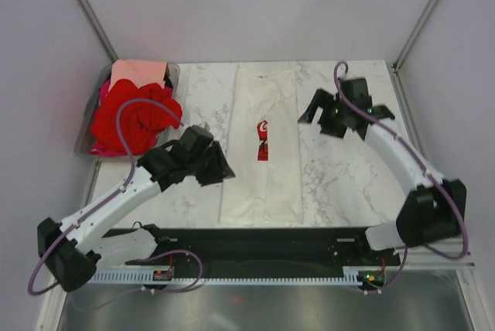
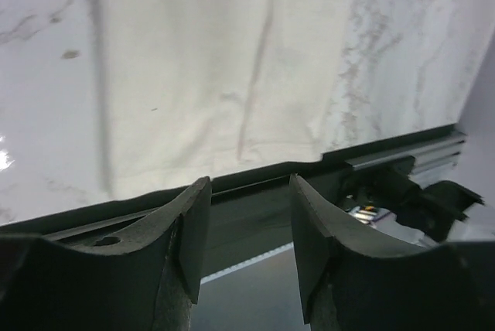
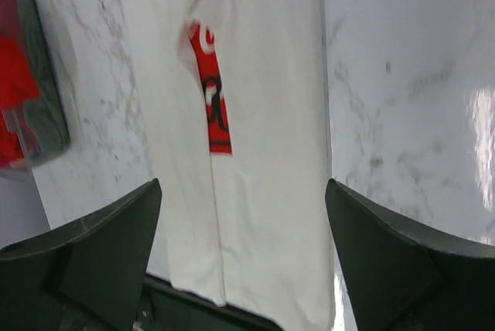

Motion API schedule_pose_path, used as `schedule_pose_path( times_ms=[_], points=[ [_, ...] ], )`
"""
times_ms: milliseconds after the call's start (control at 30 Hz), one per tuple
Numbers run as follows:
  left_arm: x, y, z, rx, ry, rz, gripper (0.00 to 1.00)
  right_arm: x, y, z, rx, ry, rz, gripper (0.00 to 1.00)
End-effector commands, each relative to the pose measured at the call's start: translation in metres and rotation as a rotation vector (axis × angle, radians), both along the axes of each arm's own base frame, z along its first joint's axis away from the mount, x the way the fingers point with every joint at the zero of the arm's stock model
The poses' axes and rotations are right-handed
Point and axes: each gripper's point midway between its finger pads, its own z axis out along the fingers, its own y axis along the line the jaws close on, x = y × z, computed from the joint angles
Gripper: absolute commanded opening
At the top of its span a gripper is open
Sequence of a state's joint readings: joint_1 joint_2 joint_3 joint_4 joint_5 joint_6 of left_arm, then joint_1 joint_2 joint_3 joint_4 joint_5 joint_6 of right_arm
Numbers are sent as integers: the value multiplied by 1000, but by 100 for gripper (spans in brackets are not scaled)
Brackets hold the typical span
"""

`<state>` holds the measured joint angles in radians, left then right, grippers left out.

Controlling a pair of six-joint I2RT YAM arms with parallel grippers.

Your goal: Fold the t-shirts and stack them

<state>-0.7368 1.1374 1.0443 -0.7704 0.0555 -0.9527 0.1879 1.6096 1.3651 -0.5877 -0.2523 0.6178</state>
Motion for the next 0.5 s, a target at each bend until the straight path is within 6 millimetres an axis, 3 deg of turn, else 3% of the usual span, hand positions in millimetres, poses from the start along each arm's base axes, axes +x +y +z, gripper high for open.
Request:
schedule_pose_path(
  times_ms=[0, 33, 67, 100, 133, 167, 200, 233, 267, 467],
  points=[
    [-18, 57, -58, 206, 55, 96, 52, -101, -2, -64, -81, 185, -12, 94],
    [-22, 60, -61, 195, 55, 106, 51, -119, 1, -50, -53, 125, -9, 91],
    [-25, 61, -68, 197, 65, 103, 51, -134, 0, -55, -50, 125, -23, 87],
    [-31, 64, -81, 202, 87, 103, 51, -164, 4, -78, -65, 177, 0, 85],
    [-34, 65, -88, 202, 105, 111, 51, -175, 6, -71, -26, 149, -23, 80],
    [-37, 66, -94, 201, 112, 113, 51, -195, 3, -91, -36, 192, -22, 79],
    [-42, 68, -105, 207, 130, 112, 51, -207, 7, -97, -34, 200, -2, 78],
    [-43, 69, -110, 207, 139, 117, 50, -214, 9, -98, -15, 196, -10, 76],
    [-45, 70, -114, 207, 144, 120, 50, -226, 8, -113, -20, 231, -4, 74],
    [-53, 71, -138, 205, 191, 125, 49, -251, 21, -139, -16, 276, 44, 68]
  ],
)
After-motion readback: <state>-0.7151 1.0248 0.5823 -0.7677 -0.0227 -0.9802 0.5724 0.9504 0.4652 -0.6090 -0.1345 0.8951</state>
